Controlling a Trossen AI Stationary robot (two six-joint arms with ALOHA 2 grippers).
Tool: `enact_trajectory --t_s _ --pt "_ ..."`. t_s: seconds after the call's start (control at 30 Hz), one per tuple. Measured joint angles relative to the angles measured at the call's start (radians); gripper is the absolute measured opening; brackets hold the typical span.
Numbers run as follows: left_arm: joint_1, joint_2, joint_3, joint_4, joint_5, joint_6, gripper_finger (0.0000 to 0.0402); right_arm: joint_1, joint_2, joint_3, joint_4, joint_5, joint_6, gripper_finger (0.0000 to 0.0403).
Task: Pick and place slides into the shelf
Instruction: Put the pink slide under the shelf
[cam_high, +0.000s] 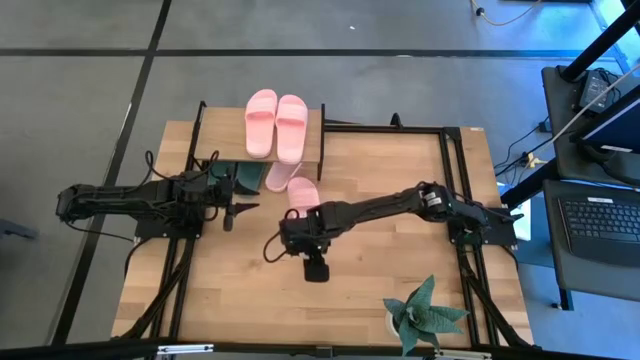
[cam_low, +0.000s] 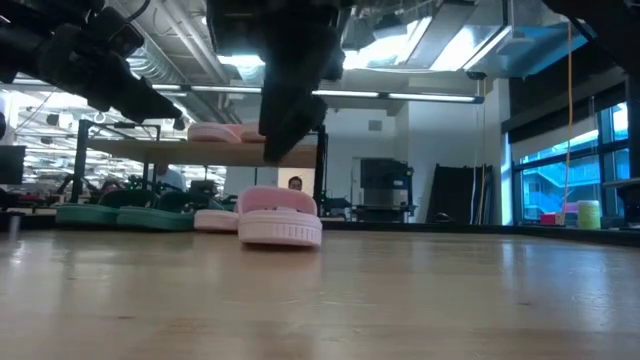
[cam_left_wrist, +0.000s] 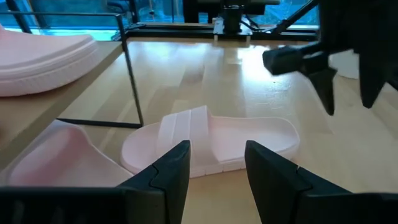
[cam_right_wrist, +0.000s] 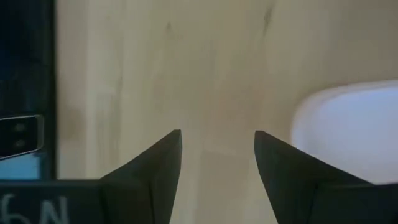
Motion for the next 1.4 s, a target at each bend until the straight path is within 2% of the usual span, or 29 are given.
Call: enact_trajectory --t_s 0.17,0.5,1.03,1.2,1.4 --pt "0.000 0.000 0.000 -0.002 0.047 0.000 0.0147 -0.017 0.000 -0.107 0.057 -0.069 0.027 0.0202" --pt "0.000 0.000 0.000 -0.005 0.048 0.003 0.0147 -0.062 0.000 -0.280 0.239 -0.074 0.014 0.0202" --pt "0.000 0.000 0.000 -0.005 0.046 0.004 0.0147 -0.141 0.000 -0.287 0.364 -0.068 -0.055 0.0202" --pt "0.000 0.000 0.000 -0.005 0.046 0.005 0.0147 -0.166 0.000 -0.287 0.395 -0.020 -0.054 0.0202" --pt "0.000 0.000 0.000 -0.005 0.045 0.006 0.0147 -0.187 0.000 -0.287 0.488 -0.016 -0.057 0.0202"
